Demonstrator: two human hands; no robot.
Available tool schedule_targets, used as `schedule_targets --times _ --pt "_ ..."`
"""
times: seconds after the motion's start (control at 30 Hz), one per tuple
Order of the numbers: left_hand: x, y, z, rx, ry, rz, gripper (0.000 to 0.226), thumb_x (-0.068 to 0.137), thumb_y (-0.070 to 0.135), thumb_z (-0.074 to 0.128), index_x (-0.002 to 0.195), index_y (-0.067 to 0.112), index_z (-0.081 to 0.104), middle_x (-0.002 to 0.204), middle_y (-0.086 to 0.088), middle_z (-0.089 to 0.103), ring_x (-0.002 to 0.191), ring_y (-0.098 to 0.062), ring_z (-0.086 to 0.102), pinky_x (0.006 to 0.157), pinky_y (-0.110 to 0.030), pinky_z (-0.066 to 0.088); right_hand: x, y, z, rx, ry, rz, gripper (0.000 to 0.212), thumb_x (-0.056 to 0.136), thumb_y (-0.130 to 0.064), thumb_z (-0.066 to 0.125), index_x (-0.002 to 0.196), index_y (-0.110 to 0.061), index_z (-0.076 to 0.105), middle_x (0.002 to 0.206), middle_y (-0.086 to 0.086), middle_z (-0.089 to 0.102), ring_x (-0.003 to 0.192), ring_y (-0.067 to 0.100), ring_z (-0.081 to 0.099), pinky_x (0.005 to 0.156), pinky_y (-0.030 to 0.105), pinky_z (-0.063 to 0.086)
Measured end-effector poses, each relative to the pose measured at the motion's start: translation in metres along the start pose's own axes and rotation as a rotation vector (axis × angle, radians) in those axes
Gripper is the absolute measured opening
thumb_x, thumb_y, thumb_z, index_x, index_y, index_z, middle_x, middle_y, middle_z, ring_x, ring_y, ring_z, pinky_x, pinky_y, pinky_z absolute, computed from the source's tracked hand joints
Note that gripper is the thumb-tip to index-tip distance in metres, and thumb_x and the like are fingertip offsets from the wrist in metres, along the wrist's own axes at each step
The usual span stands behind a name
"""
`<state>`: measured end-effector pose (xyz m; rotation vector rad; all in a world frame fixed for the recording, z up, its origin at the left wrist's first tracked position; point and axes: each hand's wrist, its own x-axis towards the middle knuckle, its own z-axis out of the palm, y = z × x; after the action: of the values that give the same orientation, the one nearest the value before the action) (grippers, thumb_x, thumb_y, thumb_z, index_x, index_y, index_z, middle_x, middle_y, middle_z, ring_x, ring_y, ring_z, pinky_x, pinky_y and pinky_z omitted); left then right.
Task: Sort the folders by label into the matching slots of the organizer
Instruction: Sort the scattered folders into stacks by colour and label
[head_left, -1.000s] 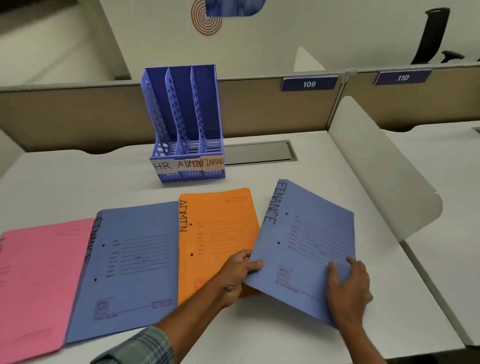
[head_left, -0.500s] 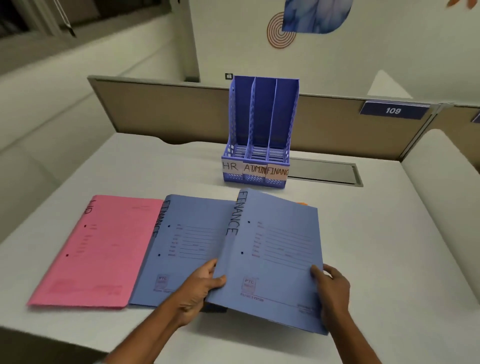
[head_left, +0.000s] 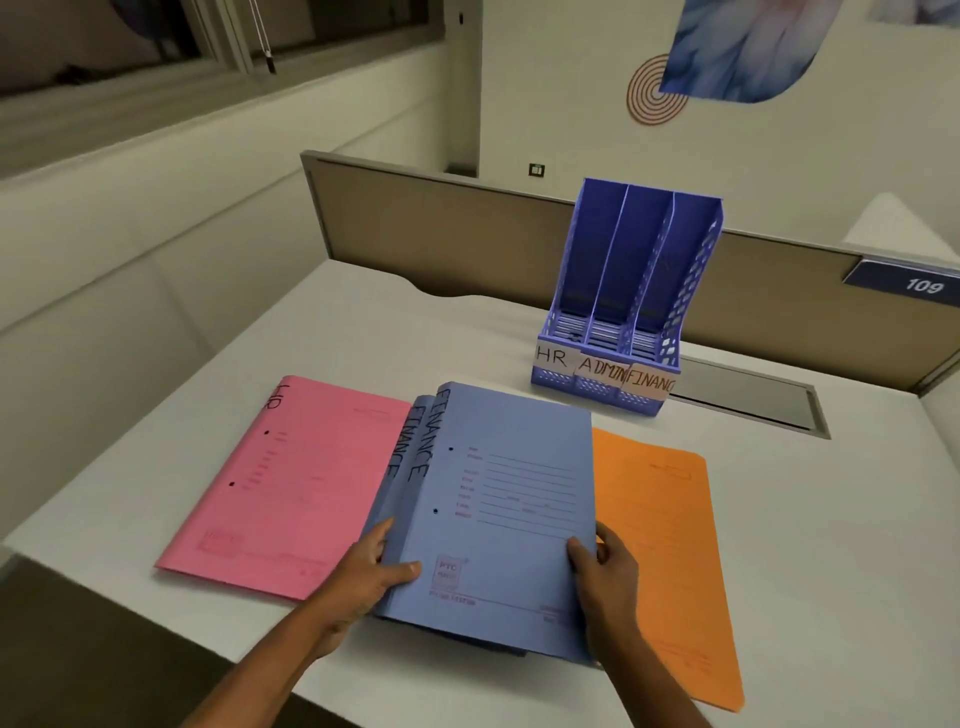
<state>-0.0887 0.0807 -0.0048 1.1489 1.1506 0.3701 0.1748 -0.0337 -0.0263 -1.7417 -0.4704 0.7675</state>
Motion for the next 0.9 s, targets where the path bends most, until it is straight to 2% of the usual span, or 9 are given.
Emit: schedule_targets --times 0.07,0.23,0.33,0.47,0.57,0.8,0.83,0.9 --pt "0.004 -0.004 -0.014 0.005 0.040 0.005 0.085 0.086 0.010 0.074 0.155 0.022 0.026 0.148 -0.007 0.046 0.126 -0.025 0.053 0.105 -0.039 0.047 0.000 -0.001 0.015 -0.017 -0.023 -0.001 0.031 0.090 -0.011 0.061 0.118 -0.024 0.062 0.103 -0.005 0.072 0.087 0.016 0.071 0.076 0.042 0.061" --pt "0.011 -0.009 -0.040 0.036 0.104 0.010 0.072 0.086 0.004 0.072 0.148 0.019 0.039 0.136 -0.010 0.056 0.120 -0.028 0.057 0.101 -0.043 0.050 -0.001 -0.008 0.047 -0.133 -0.075 -0.038 0.040 0.086 -0.011 0.066 0.122 -0.024 0.054 0.111 0.001 0.069 0.091 0.016 0.068 0.078 0.040 0.060" --pt "0.014 -0.013 -0.053 0.035 0.126 -0.001 0.069 0.086 0.002 0.071 0.146 0.019 0.041 0.136 -0.010 0.056 0.119 -0.027 0.057 0.096 -0.039 0.052 -0.002 -0.009 0.062 -0.215 -0.110 -0.024 0.048 0.085 -0.013 0.068 0.128 -0.020 0.048 0.119 0.002 0.064 0.096 0.016 0.065 0.079 0.033 0.058" --pt "0.019 -0.018 -0.065 0.043 0.117 -0.016 0.065 0.087 0.002 0.070 0.144 0.019 0.044 0.129 -0.005 0.061 0.111 -0.021 0.062 0.082 -0.028 0.055 -0.003 -0.008 0.075 -0.299 -0.138 0.029 0.061 0.085 -0.017 0.070 0.138 -0.016 0.040 0.132 0.006 0.057 0.112 0.026 0.061 0.093 0.045 0.056" --pt "0.022 -0.020 -0.067 0.062 0.106 -0.018 0.065 0.087 0.001 0.069 0.144 0.021 0.044 0.129 -0.004 0.062 0.110 -0.018 0.062 0.079 -0.025 0.055 -0.004 -0.008 0.076 -0.355 -0.131 0.050 0.064 0.084 -0.019 0.070 0.140 -0.014 0.039 0.134 0.007 0.057 0.114 0.028 0.060 0.096 0.047 0.054" --pt "0.026 -0.016 -0.063 0.080 0.098 0.002 0.073 0.088 0.000 0.068 0.150 0.023 0.037 0.131 -0.001 0.060 0.108 -0.012 0.061 0.071 -0.018 0.058 -0.007 -0.009 0.062 -0.547 -0.106 -0.011 0.043 0.083 -0.021 0.069 0.122 -0.013 0.055 0.115 0.003 0.067 0.096 0.023 0.065 0.078 0.030 0.055" --pt "0.026 -0.015 -0.063 0.081 0.094 0.004 0.073 0.089 0.000 0.068 0.150 0.023 0.036 0.131 0.000 0.060 0.109 -0.012 0.062 0.071 -0.018 0.058 -0.007 -0.010 0.060 -0.584 -0.102 -0.020 0.037 0.084 -0.024 0.069 0.117 -0.013 0.058 0.110 0.002 0.067 0.091 0.021 0.066 0.075 0.028 0.054" --pt "0.026 -0.014 -0.062 0.084 0.091 0.008 0.073 0.089 0.000 0.067 0.151 0.023 0.036 0.128 0.002 0.060 0.108 -0.010 0.062 0.071 -0.018 0.058 -0.007 -0.012 0.056 -0.695 -0.107 -0.041 0.018 0.085 -0.030 0.067 0.095 -0.017 0.062 0.093 -0.002 0.069 0.075 0.013 0.064 0.065 0.027 0.055"
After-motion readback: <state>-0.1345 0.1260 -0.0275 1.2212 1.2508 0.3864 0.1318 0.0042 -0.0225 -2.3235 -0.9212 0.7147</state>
